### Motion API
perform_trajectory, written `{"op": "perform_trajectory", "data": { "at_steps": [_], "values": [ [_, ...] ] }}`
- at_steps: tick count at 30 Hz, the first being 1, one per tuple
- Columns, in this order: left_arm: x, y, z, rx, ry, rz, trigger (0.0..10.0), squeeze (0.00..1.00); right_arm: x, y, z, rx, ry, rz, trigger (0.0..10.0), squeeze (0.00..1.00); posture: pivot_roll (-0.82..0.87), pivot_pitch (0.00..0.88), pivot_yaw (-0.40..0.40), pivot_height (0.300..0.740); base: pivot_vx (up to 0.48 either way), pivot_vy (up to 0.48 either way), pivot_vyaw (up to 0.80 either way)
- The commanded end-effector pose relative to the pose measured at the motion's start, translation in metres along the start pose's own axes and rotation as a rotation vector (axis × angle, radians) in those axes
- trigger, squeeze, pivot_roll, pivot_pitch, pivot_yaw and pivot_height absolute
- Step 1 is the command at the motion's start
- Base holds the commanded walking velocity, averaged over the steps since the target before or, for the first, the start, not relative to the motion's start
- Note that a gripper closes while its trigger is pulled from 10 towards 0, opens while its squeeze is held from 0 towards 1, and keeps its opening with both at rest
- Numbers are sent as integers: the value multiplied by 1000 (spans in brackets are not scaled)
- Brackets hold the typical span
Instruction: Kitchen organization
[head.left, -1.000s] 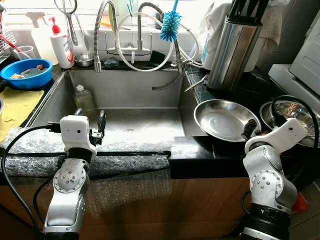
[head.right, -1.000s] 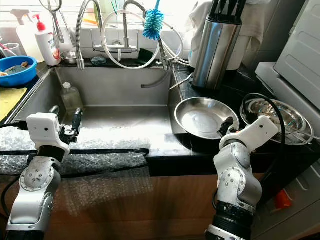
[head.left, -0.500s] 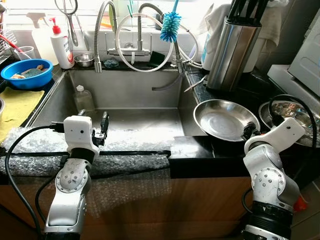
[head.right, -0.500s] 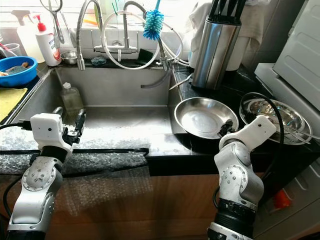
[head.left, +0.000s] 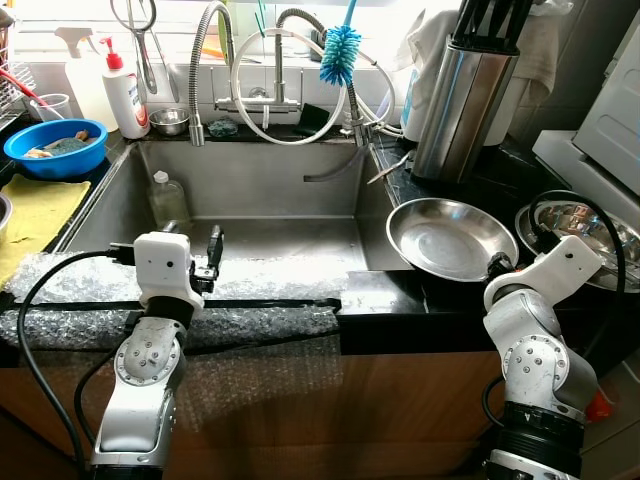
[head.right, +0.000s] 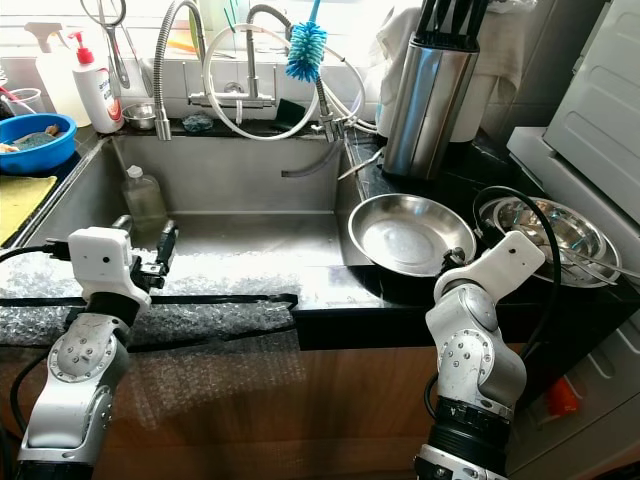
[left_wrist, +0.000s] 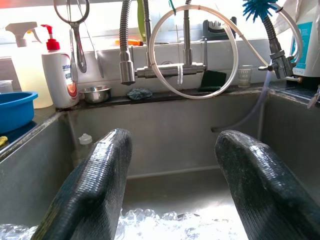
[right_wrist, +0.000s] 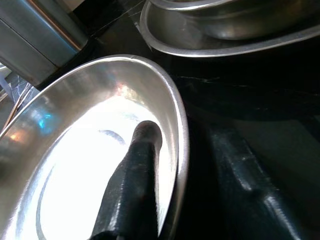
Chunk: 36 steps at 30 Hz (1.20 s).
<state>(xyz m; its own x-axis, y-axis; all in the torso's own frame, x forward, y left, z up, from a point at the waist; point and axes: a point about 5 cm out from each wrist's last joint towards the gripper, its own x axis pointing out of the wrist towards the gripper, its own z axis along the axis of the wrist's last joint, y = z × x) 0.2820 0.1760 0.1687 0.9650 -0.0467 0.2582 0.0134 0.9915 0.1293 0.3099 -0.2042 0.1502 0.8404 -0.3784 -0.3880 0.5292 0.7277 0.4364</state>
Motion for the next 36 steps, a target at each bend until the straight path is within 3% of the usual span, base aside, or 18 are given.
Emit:
{"op": "perform_trajectory", "data": {
  "at_steps": [1, 15, 24, 29, 32, 35, 36],
  "values": [
    [0, -2, 6, 14, -17, -13, 10000, 0, 1, 1, -4, -11, 23, -4, 0, 0, -106, 0, -61, 740, 0, 0, 0],
    [3, -4, 6, 16, -11, -21, 10000, 0, 1, 8, -4, 18, 13, 44, 0, 0, -101, 0, -60, 740, 0, 0, 0],
    [10, -4, 12, -3, -31, -2, 10000, 0, -8, 30, 12, 50, -104, 216, 0, 0, -104, 0, -59, 740, 0, 0, 0],
    [17, -1, 18, -49, -45, 42, 10000, 0, -13, 40, 19, 100, -163, 317, 0, 0, -101, 0, -63, 740, 0, 0, 0],
    [27, 2, 26, -161, -49, 86, 10000, 0, -21, 54, 21, 100, -223, 482, 0, 0, -101, 0, -67, 740, 0, 0, 0],
    [30, 1, 30, -203, -54, 88, 10000, 0, -22, 56, 20, 97, -230, 516, 0, 0, -98, 1, -68, 740, 0, 0, 0],
    [34, 1, 32, -240, -53, 91, 10000, 0, -26, 61, 17, 77, -235, 593, 0, 0, -94, 2, -70, 740, 0, 0, 0]
  ]
}}
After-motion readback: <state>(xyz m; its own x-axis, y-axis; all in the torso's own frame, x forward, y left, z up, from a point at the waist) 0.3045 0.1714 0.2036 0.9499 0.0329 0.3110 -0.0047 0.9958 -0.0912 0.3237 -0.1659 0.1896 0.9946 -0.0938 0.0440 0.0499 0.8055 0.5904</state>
